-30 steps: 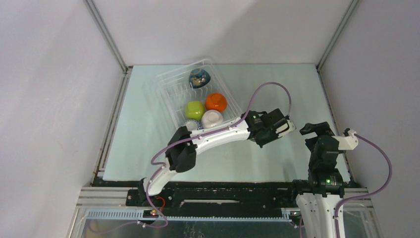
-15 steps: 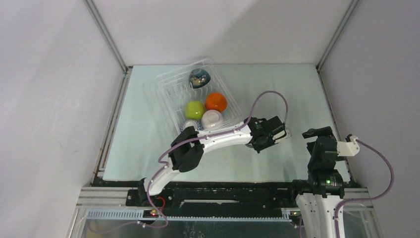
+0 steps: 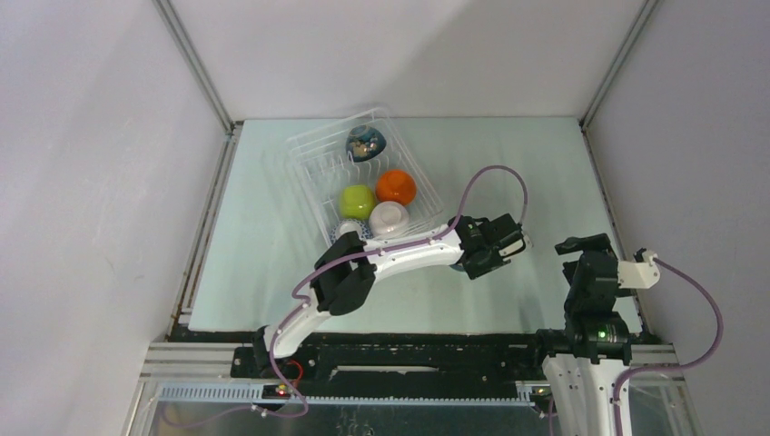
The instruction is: Unload the bowls from the dish rack
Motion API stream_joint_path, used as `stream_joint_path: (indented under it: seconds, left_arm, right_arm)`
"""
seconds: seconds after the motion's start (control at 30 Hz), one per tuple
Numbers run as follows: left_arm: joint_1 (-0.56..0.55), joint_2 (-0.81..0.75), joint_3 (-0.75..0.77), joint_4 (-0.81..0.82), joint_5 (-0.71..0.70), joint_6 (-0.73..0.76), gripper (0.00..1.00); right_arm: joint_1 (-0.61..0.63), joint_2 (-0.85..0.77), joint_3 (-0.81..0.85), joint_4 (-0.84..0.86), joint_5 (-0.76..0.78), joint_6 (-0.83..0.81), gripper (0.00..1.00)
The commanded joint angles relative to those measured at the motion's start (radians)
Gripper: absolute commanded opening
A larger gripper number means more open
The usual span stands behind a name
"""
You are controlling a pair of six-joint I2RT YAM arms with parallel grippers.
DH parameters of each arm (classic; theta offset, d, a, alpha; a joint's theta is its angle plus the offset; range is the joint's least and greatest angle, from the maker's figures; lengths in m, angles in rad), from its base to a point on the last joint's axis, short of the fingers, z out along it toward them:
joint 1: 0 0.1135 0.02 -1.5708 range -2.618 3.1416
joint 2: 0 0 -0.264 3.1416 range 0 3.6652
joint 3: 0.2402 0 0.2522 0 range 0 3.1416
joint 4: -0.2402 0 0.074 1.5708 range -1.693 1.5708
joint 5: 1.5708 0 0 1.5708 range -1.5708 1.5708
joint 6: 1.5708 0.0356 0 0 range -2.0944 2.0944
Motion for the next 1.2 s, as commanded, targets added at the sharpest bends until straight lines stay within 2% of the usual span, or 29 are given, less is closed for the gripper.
stream_joint_path:
  seconds: [0.0, 0.17, 0.3, 0.47, 0.5, 0.53, 0.7, 0.87, 1.17]
  left_arm:
    - [-0.002, -0.054, 0.015, 0.020, -0.031, 0.003, 0.46]
    - [-0.003, -0.087, 0.048, -0.012, -0.051, 0.005, 0.52]
    - [-0.009, -0.160, 0.040, -0.012, -0.076, 0.022, 0.60]
    - [-0.009, -0.262, 0.011, -0.011, -0.143, 0.030, 0.83]
    - [-0.009, -0.280, 0.002, -0.010, -0.164, 0.029, 0.97]
    - [-0.009, -0.300, -0.007, -0.009, -0.196, 0.027, 0.99]
    - [-0.010, -0.398, -0.070, -0.004, -0.346, -0.005, 1.00]
    - [0.007, -0.505, -0.204, 0.058, -0.514, -0.039, 1.00]
    - [0.201, -0.584, -0.306, 0.096, -0.510, -0.154, 1.00]
  right_arm:
    - [-0.005, 0.008, 0.028, 0.014, 0.010, -0.003, 0.99]
    - [-0.005, -0.010, 0.028, 0.030, -0.026, -0.030, 0.99]
    - [-0.005, -0.016, 0.028, 0.113, -0.148, -0.134, 0.98]
    - [-0.005, -0.021, 0.028, 0.174, -0.292, -0.208, 0.98]
    - [-0.005, -0.019, 0.028, 0.180, -0.304, -0.209, 0.98]
    - [-0.005, -0.014, 0.028, 0.184, -0.313, -0.209, 0.98]
    - [-0.005, 0.035, 0.028, 0.215, -0.357, -0.212, 0.98]
    - [-0.005, 0.096, 0.028, 0.278, -0.533, -0.259, 0.98]
    - [0.007, 0.241, 0.028, 0.384, -0.745, -0.293, 0.96]
